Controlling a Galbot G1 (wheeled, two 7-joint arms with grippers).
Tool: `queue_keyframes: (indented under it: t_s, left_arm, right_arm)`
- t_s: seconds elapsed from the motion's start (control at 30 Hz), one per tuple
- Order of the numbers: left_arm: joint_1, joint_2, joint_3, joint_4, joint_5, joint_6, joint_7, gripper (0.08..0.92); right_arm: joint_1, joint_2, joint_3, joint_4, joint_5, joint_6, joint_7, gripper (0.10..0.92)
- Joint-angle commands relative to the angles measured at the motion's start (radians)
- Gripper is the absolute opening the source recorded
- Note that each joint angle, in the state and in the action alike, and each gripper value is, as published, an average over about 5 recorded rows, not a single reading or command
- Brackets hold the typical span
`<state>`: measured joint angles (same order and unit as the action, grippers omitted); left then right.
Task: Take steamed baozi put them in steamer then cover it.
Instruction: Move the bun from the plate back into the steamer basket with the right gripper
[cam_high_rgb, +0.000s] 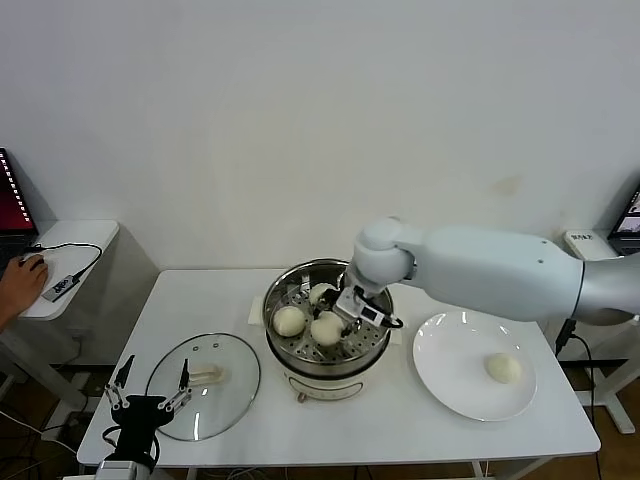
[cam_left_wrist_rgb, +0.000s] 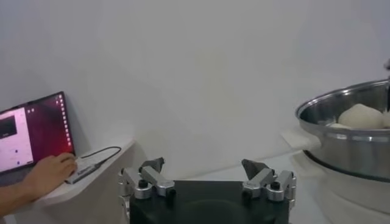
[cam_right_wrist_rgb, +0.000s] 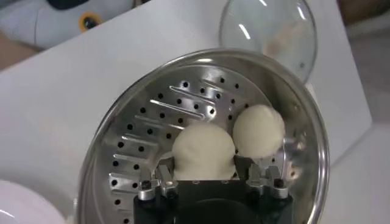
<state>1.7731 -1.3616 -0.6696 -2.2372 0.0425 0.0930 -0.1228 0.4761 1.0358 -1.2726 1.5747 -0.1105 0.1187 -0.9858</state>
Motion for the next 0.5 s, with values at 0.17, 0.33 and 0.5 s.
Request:
queue_keyframes:
  t_s: [0.17, 0.33, 0.5]
  left_arm:
    - [-0.006, -0.003, 0.004, 0.009, 0.001, 0.000, -0.001, 0.823]
    - [-0.004, -0.004, 0.004, 0.012, 0.001, -0.001, -0.002, 0.823]
    - [-0.003, -0.006, 0.005, 0.010, 0.001, -0.002, -0.002, 0.823]
  right_arm:
    - [-0.016, 0.025, -0.021, 0.036, -0.096, 0.097, 0.002, 0.628]
    - [-0.017, 0.027, -0.018, 0.040, -0.082, 0.091, 0.002, 0.628]
    - [-0.009, 0.017, -0.018, 0.045, -0.073, 0.086, 0.005, 0.679]
